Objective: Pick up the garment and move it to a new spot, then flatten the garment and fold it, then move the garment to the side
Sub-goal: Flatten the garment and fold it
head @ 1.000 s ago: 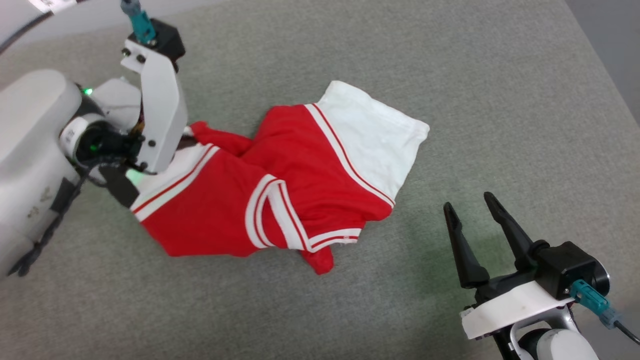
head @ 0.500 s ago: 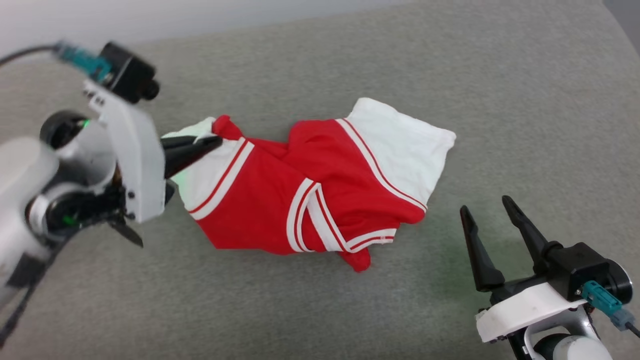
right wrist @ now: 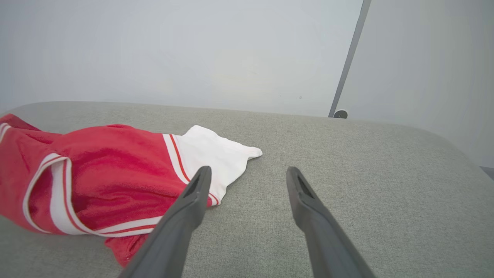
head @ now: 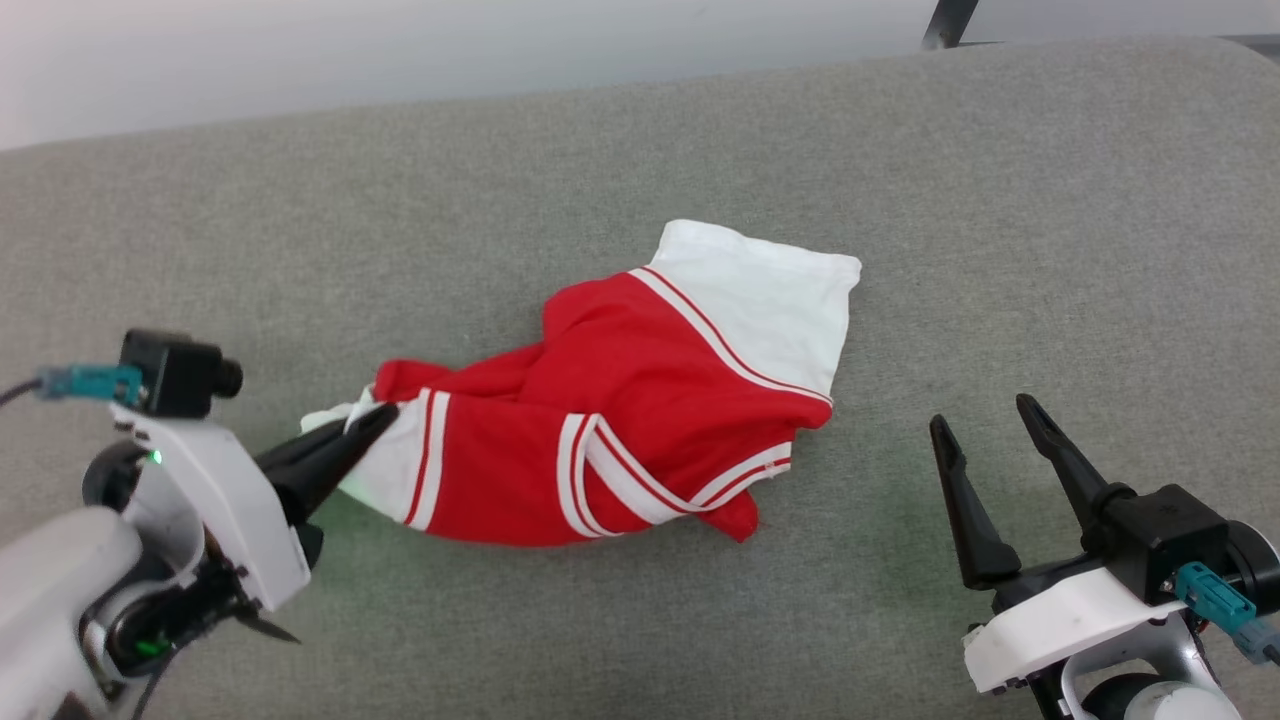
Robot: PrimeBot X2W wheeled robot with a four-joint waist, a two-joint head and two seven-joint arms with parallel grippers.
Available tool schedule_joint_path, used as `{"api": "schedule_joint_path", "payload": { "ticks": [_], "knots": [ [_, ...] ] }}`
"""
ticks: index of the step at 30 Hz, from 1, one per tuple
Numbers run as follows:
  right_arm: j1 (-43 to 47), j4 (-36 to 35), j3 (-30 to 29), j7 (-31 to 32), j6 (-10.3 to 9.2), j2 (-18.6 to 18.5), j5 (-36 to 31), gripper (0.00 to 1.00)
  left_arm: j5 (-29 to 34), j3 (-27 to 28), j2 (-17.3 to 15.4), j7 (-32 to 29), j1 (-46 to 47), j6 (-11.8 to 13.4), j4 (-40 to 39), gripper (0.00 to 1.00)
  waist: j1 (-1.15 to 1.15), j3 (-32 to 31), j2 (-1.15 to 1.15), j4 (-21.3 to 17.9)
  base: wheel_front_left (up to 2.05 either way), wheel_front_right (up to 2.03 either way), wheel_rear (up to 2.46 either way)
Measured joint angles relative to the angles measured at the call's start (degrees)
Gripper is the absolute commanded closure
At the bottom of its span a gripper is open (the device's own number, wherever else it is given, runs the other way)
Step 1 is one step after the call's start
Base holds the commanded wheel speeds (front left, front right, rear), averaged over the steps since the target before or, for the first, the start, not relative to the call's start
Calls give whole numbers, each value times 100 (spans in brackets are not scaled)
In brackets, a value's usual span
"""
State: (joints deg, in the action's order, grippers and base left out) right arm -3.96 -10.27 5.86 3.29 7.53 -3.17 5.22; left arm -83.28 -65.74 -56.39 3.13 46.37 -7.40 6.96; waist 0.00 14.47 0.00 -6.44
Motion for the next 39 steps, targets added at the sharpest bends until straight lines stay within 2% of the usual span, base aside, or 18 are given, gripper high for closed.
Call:
{"api": "schedule_joint_path", "payload": {
  "ticks": [5, 7, 9, 10, 11, 12, 18, 23, 26, 32, 39],
  "knots": [
    [2, -18, 3, 32, 0, -15, 2, 0, -156, -200, 64, 97, -271, 0, 134, 82, 0, -44, 0, -13, 0, 0, 0],
    [8, -18, 5, 51, 0, -15, 2, 0, -196, -271, 96, 62, -308, 0, 205, 73, 0, -64, 0, -17, 0, 0, 0],
    [17, -16, 7, 52, 0, -15, 3, 0, -211, -290, 121, 45, -299, 0, 277, 55, 0, -83, 0, -22, 0, 0, 0],
    [22, -16, 7, 53, 0, -14, 3, 0, -212, -304, 122, 22, -280, 0, 298, 19, 0, -92, 0, -23, 0, 0, 0],
    [23, -18, 5, 56, 0, -14, 3, 0, -189, -321, 109, -22, -240, 0, 308, 7, 0, -100, 0, -24, 0, 0, 0],
    [23, -20, 2, 56, 0, -14, 3, 0, -169, -326, 84, -64, -176, 0, 300, 0, 0, -105, 0, -23, 0, 0, 0],
    [53, -20, -41, 43, 0, -13, 11, 0, -141, -318, -316, -712, 433, 0, -35, 0, 0, -114, 0, 12, 0, 0, 0],
    [59, -9, -32, 20, 0, -10, 25, 0, -231, -377, -615, -1881, 1005, 0, 24, 0, 0, -73, 0, 41, 0, 0, 0],
    [55, 9, -10, 7, 0, -10, 25, 0, -283, -460, -581, -2795, 1344, 9, 337, 0, 0, -35, 0, 56, 0, 0, 0],
    [-36, 78, 83, -51, 0, -7, 29, 0, -695, -465, -182, -4211, 2051, 9, 725, 0, 0, 59, 0, 3, 0, 0, 0],
    [-34, 155, 60, -132, 0, -2, 57, 0, -765, -566, -145, -5305, 2321, 5, 237, 0, 0, 116, 0, -115, 0, 0, 0]
  ]
}}
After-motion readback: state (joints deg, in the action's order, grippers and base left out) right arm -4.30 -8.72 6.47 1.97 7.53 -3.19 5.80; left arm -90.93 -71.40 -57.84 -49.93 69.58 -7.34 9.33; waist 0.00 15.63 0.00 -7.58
